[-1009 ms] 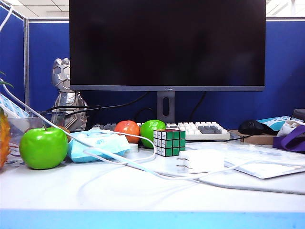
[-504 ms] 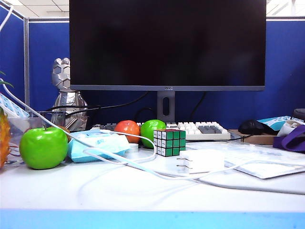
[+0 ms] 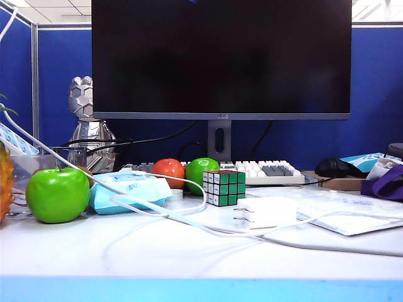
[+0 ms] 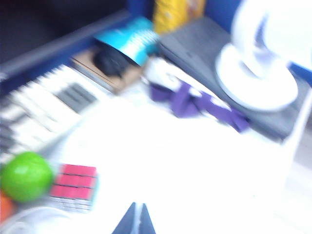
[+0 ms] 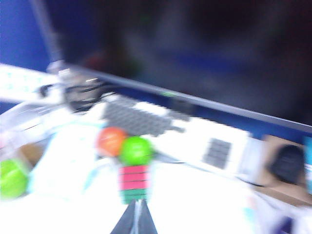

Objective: Pick up the Type-C charging cable and the charging base, insert one end of the Type-C charger into the corresponding slot on the base, and finally place the plugged-in charger back on the table.

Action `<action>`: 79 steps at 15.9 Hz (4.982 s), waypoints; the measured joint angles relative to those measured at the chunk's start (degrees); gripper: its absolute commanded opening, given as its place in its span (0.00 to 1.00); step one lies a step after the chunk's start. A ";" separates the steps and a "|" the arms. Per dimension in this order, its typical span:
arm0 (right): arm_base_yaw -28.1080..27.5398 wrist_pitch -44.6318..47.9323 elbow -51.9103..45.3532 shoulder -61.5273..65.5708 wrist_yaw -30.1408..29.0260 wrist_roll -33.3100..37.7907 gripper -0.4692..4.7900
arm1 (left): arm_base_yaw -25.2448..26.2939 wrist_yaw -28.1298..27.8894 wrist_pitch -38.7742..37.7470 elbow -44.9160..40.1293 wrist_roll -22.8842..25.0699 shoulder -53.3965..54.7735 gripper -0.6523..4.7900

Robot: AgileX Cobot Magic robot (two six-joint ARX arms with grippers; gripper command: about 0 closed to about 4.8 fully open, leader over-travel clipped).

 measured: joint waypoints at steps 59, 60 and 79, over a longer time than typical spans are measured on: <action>0.77 -23.06 0.00 0.98 3.37 -0.13 0.09 | -9.38 -5.49 -21.68 26.45 19.41 18.53 0.11; 0.72 -25.46 0.00 1.49 5.49 0.22 0.09 | -9.16 -5.64 -21.46 26.45 19.19 16.33 0.11; 0.50 -28.76 0.24 47.21 25.07 1.18 0.53 | -8.55 -2.54 -9.73 26.45 7.63 -1.88 0.11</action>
